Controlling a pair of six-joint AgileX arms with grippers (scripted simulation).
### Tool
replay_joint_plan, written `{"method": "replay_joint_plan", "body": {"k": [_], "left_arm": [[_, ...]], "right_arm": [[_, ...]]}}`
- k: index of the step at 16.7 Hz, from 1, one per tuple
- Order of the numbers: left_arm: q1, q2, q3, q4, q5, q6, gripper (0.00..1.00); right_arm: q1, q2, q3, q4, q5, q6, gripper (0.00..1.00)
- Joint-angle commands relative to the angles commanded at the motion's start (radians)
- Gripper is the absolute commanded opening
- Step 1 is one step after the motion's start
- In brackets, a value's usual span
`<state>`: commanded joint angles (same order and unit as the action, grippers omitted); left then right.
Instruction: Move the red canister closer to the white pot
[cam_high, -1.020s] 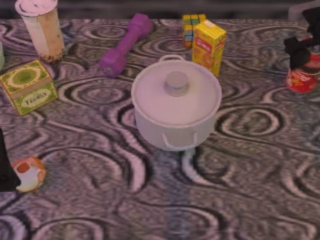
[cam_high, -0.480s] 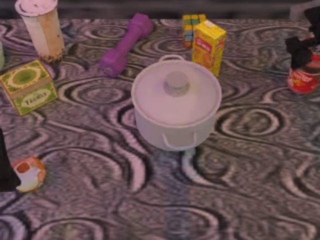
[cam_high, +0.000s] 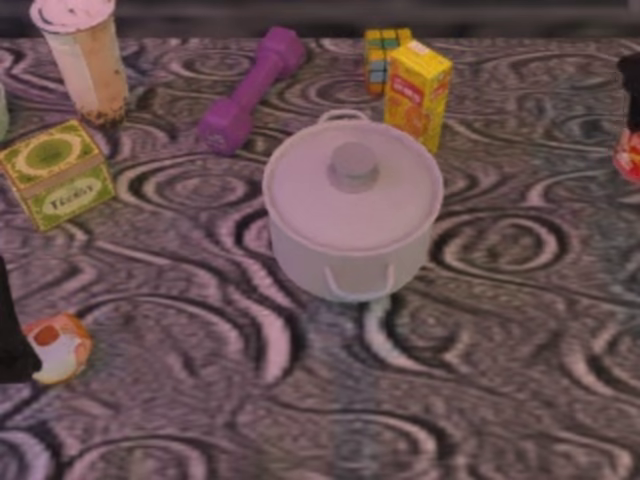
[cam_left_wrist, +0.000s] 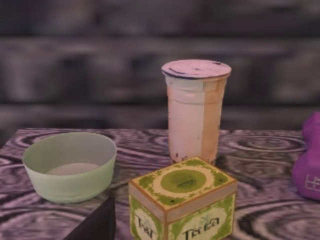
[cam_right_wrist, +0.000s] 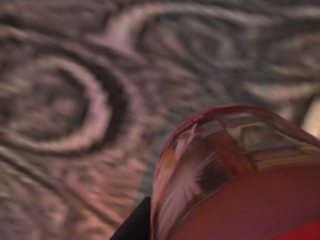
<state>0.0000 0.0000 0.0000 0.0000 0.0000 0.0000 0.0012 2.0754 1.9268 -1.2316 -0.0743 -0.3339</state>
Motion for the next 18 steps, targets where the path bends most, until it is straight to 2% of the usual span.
{"method": "replay_joint_plan", "body": {"k": [9,12,18], "left_arm": [[0.000,0.000,0.000,0.000,0.000,0.000,1.00],[0.000,0.000,0.000,0.000,0.000,0.000,1.00],[0.000,0.000,0.000,0.000,0.000,0.000,1.00]], "right_arm": [[0.018,-0.053,-0.063,0.003,0.007,0.037,0.00],[0.077,-0.052,-0.102,0.043,0.034,0.164,0.00],[0.237,-0.054,-0.212,0.153,0.107,0.524,0.00]]}}
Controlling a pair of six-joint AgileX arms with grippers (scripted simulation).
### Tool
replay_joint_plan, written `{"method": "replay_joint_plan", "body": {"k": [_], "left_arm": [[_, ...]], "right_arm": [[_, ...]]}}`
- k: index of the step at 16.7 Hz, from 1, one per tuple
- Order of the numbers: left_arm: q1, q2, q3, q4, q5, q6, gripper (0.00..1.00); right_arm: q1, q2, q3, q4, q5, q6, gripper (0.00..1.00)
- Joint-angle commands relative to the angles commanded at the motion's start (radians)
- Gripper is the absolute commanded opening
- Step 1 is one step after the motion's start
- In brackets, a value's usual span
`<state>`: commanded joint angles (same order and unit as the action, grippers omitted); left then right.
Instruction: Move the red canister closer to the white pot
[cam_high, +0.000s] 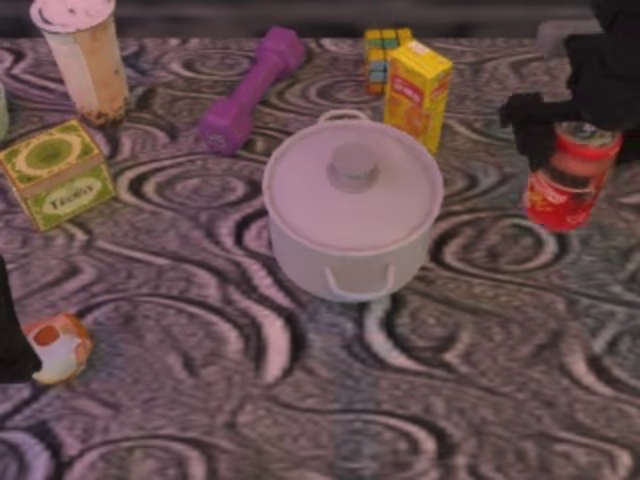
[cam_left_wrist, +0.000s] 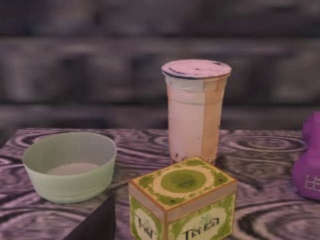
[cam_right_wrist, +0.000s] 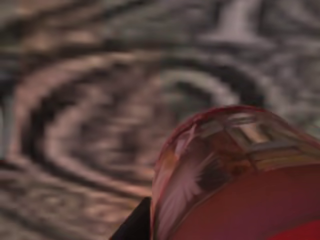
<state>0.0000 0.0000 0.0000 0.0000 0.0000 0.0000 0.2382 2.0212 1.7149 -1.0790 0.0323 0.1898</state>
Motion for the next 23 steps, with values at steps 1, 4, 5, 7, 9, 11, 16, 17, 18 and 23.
{"method": "replay_joint_plan", "body": {"k": [1,4,5,7,9,11,16,17,18,23], "left_arm": [[0.000,0.000,0.000,0.000,0.000,0.000,1.00],[0.000,0.000,0.000,0.000,0.000,0.000,1.00],[0.000,0.000,0.000,0.000,0.000,0.000,1.00],[0.000,0.000,0.000,0.000,0.000,0.000,1.00],[0.000,0.000,0.000,0.000,0.000,0.000,1.00],[0.000,0.000,0.000,0.000,0.000,0.000,1.00],[0.000,0.000,0.000,0.000,0.000,0.000,1.00],[0.000,0.000,0.000,0.000,0.000,0.000,1.00],[0.000,0.000,0.000,0.000,0.000,0.000,1.00],[0.000,0.000,0.000,0.000,0.000,0.000,1.00]], "right_arm": [[0.022,-0.001,-0.016,0.016,0.010,0.044,0.00],[0.061,-0.004,-0.043,0.043,0.028,0.111,0.00],[0.062,-0.004,-0.044,0.044,0.028,0.112,0.00],[0.062,-0.004,-0.044,0.044,0.028,0.112,0.00],[0.058,-0.002,-0.045,0.046,0.025,0.112,0.00],[0.059,0.009,-0.071,0.084,0.025,0.112,0.00],[0.060,0.053,-0.156,0.214,0.028,0.112,0.00],[0.061,0.054,-0.158,0.216,0.028,0.111,0.00],[0.061,0.054,-0.158,0.216,0.028,0.111,0.00],[0.061,0.054,-0.158,0.216,0.028,0.111,0.23]]}}
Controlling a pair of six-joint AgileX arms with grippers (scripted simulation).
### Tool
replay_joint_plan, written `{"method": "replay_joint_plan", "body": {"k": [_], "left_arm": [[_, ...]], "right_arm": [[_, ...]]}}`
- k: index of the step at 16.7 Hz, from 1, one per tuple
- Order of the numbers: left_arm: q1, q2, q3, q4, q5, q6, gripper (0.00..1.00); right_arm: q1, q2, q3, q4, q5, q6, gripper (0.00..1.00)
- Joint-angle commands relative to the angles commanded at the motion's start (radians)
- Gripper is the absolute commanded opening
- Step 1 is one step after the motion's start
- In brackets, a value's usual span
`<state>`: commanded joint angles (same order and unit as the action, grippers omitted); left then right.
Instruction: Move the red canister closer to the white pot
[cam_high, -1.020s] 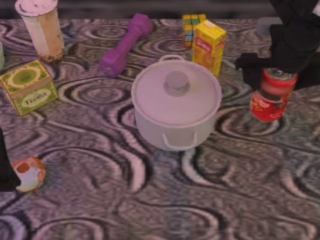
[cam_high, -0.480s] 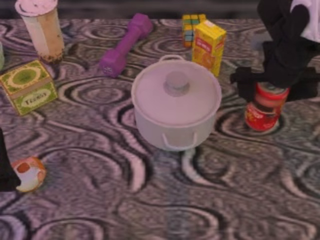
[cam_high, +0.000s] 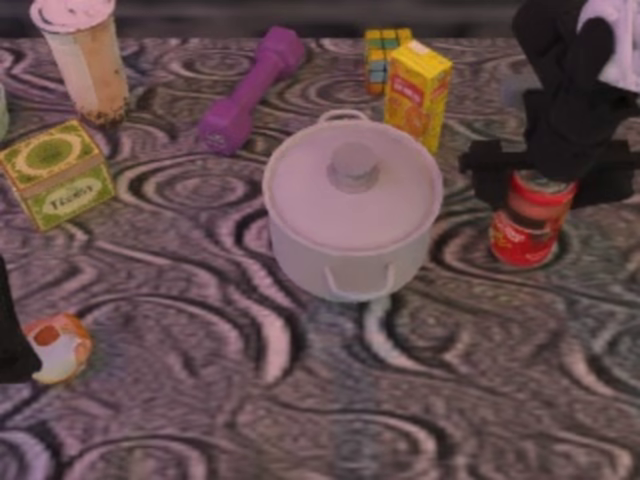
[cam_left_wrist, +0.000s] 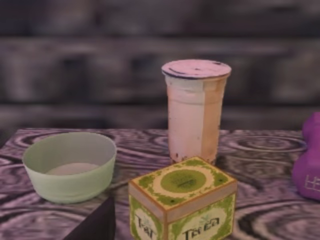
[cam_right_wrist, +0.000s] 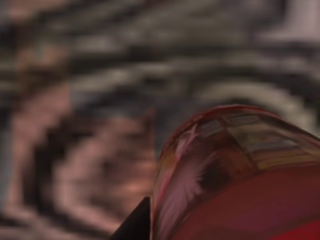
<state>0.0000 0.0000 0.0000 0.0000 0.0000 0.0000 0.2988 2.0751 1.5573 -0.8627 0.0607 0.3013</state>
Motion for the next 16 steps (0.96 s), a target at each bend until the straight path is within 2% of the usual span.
{"method": "replay_joint_plan", "body": {"k": [10,16], "left_arm": [[0.000,0.000,0.000,0.000,0.000,0.000,1.00],[0.000,0.000,0.000,0.000,0.000,0.000,1.00]], "right_arm": [[0.000,0.000,0.000,0.000,0.000,0.000,0.98],[0.000,0.000,0.000,0.000,0.000,0.000,1.00]]}}
